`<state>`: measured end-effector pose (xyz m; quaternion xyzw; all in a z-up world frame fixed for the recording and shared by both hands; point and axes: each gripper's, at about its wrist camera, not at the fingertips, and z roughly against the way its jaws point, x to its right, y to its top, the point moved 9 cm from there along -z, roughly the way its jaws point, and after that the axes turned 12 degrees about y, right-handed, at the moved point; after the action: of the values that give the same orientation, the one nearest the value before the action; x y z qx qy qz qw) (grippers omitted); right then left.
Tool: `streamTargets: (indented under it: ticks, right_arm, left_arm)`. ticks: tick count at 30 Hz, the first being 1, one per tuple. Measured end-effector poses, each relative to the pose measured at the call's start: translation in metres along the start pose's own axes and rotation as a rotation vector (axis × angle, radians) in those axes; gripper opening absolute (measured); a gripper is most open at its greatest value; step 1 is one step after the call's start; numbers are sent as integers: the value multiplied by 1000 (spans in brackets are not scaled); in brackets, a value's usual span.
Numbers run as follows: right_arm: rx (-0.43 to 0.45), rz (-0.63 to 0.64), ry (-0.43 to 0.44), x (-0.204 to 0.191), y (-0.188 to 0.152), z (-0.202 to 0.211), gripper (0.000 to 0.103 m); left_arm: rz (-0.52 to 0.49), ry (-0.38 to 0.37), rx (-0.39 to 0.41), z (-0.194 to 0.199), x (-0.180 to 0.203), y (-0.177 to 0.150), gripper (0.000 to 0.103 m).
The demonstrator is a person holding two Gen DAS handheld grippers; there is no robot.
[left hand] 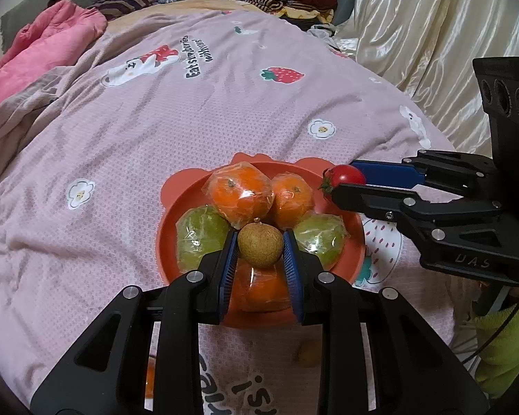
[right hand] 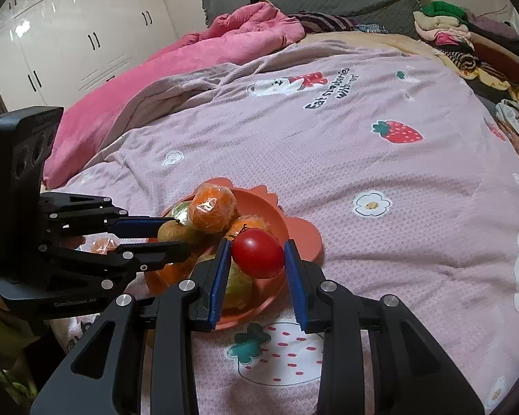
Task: Organize fruits
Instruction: 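Carry the tomato and brown fruit over the plate and lower them with both grippers, then open both grippers to release the fruits onto the plate, then move the left gripper to the wrapped orange while the right approaches the other brown fruit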
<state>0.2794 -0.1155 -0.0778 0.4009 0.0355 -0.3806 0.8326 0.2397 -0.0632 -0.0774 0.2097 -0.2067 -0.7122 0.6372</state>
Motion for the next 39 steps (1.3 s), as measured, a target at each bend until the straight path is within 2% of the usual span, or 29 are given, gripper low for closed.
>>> streamTargets:
  ticks: [8, 12, 20, 24, 32, 34, 38, 39]
  right_arm:
    - [-19, -23, 10, 3, -6, -9, 31]
    - [-6, -27, 9, 4, -6, -5, 39]
    - [23, -38, -13, 6, -10, 14, 46]
    - [30, -49, -26, 7, -15, 22, 50]
    - [40, -50, -34, -1, -25, 34, 59]
    - [46, -43, -32, -6, -25, 38, 63]
    - [53, -30, -41, -15, -27, 44, 68]
    - [56, -29, -40, -18, -27, 45, 69]
  left_arm:
    - [-3, 1, -1, -1, -2, 0, 19]
    - [-2, 1, 0, -1, -2, -1, 19]
    - [-2, 0, 3, 2, 0, -2, 19]
    - [-1, -2, 9, 5, 1, -1, 27]
    - [11, -1, 33, 19, -1, -1, 28]
    - [16, 5, 44, 26, -4, -1, 36]
    - [33, 14, 69, 40, -11, 1, 41]
    - [40, 19, 76, 44, -14, 1, 45]
